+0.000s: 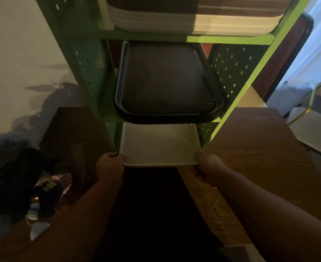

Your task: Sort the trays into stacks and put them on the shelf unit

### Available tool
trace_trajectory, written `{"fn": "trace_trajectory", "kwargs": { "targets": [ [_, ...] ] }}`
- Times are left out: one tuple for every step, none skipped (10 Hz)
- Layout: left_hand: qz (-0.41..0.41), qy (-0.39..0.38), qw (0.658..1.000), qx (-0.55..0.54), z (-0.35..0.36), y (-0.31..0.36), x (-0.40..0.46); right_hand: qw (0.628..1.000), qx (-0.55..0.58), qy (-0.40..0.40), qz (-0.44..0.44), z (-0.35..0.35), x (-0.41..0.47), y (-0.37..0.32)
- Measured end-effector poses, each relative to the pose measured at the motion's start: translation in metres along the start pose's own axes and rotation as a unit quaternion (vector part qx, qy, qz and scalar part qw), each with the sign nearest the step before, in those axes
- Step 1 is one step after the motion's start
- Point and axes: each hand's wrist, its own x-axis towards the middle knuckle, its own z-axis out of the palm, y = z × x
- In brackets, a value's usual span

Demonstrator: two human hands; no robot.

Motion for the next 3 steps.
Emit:
{"fn": "trace_trajectory", "kwargs": {
  "targets": [
    [-0.041, -0.033, 0.998, -0.029, 0.002, -0.006, -0.002, 0.998, 0.053, -0.017, -0.005, -0.001, -0.002, 0.000],
    [-0.096, -0.074, 0.982, -0.146, 0.015, -0.014, -0.018, 0.994, 0.103, -0.031, 0.003, -0.003, 0.002, 0.000],
    [-0.132, -0.132, 0.968, -0.167, 0.034, -0.022, -0.051, 0.994, 0.093, -0.060, 0.014, -0.009, 0.011, 0.002]
  ]
}}
